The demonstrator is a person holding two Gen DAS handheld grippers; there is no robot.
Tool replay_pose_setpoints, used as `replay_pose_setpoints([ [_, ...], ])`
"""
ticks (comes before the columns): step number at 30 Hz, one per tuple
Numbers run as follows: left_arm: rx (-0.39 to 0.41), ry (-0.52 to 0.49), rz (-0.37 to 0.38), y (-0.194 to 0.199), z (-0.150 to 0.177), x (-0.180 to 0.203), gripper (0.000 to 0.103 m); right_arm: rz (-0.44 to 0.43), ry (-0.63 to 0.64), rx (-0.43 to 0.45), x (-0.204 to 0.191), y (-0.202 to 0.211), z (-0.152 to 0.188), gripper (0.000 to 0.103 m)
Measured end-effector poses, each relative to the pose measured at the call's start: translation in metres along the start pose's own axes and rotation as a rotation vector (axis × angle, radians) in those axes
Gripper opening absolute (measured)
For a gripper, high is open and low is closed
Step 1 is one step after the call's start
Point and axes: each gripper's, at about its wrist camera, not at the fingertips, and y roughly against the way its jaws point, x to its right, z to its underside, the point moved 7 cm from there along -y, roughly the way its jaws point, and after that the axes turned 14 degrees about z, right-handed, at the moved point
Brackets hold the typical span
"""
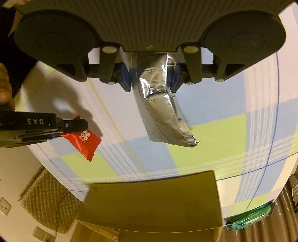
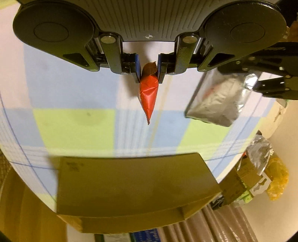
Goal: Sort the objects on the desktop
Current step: 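Grasp the red candy packet with the right gripper while the left holds the foil bag, then carry the foil bag and red packet over the cardboard box with both grippers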
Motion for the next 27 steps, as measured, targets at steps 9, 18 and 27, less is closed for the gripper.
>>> replay_pose_setpoints([
  [9, 0.012, 0.011, 0.018, -0.002, 0.008, 0.007, 0.042, 0.07, 0.01, 0.007, 0.015, -0.008, 0.006, 0.054],
  [18, 0.029, 0.023, 0.009, -0.001, 0.008, 0.002, 0.049, 0.156, 0.096, 0.07, 0.016, -0.02, 0.004, 0.054],
  [27, 0.04, 0.023, -0.001, -0.001, 0.006, -0.003, 0.058, 0.189, 0.102, 0.083, 0.015, -0.02, 0.003, 0.027],
])
